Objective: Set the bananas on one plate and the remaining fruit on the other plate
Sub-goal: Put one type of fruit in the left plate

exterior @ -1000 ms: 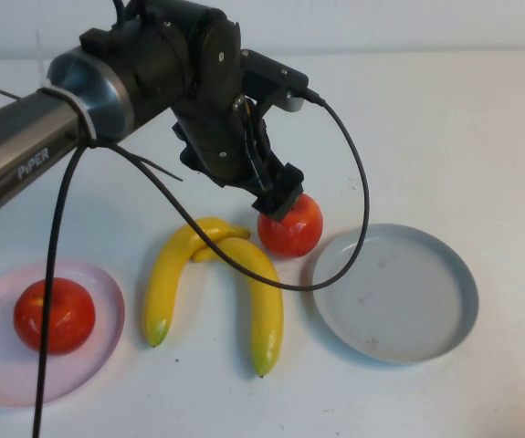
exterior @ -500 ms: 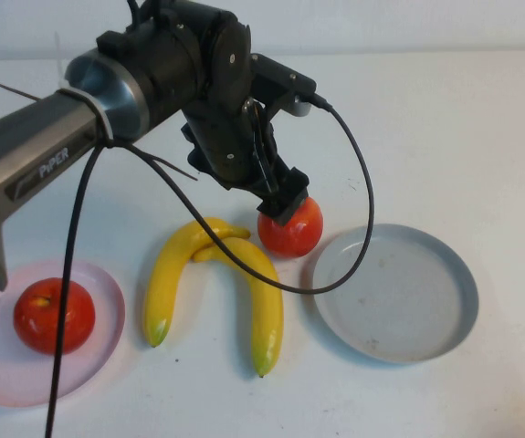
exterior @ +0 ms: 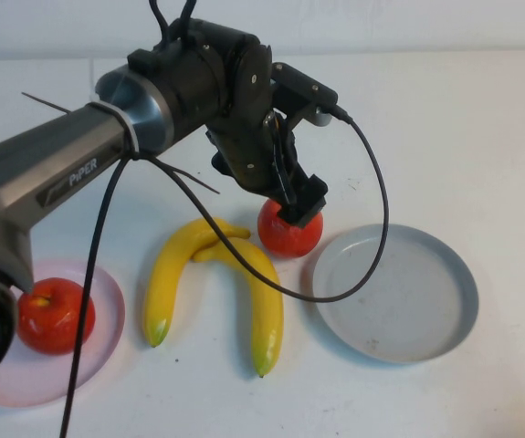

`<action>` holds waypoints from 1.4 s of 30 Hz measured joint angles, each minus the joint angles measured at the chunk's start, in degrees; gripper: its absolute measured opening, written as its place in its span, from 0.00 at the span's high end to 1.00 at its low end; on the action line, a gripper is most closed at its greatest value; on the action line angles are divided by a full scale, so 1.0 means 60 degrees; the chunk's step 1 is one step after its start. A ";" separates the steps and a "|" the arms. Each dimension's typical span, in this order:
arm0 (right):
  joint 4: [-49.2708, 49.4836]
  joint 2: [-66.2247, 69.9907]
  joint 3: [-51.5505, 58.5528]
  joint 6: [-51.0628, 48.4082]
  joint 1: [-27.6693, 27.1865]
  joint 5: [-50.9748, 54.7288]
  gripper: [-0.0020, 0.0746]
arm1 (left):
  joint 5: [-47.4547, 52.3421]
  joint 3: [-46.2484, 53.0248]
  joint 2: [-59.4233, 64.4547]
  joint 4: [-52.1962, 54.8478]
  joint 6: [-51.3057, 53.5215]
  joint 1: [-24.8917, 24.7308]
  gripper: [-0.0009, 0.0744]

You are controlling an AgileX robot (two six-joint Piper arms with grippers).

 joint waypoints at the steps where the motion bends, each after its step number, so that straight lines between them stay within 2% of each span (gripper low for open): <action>1: 0.0000 0.0000 0.0000 0.0000 0.0000 0.0000 1.00 | -0.0119 0.0000 0.0000 -0.0067 -0.0002 0.0000 0.10; 15: 0.0000 0.0000 0.0000 0.0000 0.0000 0.0000 1.00 | -0.1048 0.0000 0.0419 -0.0234 0.0067 -0.0015 0.10; 34: 0.0000 0.0000 0.0000 0.0000 0.0000 0.0000 1.00 | -0.1056 -0.0094 0.0930 -0.0029 0.0067 -0.0015 0.10; 42: 0.0000 0.0000 0.0000 0.0000 0.0000 0.0000 1.00 | -0.0936 -0.0094 0.0938 -0.0008 0.0067 -0.0015 0.22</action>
